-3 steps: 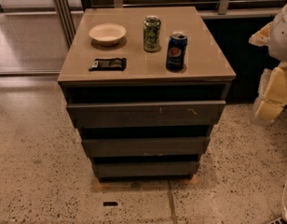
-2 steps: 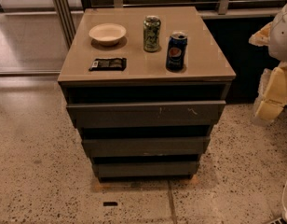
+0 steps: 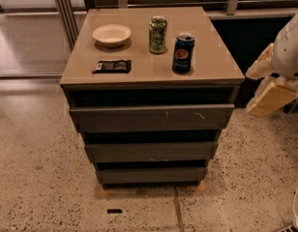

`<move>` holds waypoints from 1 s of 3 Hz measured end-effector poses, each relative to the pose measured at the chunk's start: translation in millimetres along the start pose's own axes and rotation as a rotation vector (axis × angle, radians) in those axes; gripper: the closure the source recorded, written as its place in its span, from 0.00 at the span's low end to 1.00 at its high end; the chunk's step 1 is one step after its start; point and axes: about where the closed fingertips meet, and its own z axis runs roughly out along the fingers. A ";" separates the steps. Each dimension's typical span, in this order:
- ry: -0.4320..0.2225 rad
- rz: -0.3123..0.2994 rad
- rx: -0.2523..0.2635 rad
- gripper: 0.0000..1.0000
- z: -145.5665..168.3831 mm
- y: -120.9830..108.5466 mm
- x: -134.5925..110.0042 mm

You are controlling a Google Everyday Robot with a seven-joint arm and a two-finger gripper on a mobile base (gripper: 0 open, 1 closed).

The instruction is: Open bottom drawer

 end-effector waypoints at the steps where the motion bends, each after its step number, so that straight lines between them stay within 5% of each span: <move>1: -0.089 0.038 -0.065 0.65 74.8 24.7 -0.3; 2: -0.168 0.054 -0.142 0.88 164.4 51.6 -1.1; 3: -0.227 0.077 -0.180 1.00 240.7 65.4 -4.0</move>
Offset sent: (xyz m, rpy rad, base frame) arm 0.0391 0.0741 -0.2776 0.3465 0.0499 0.0268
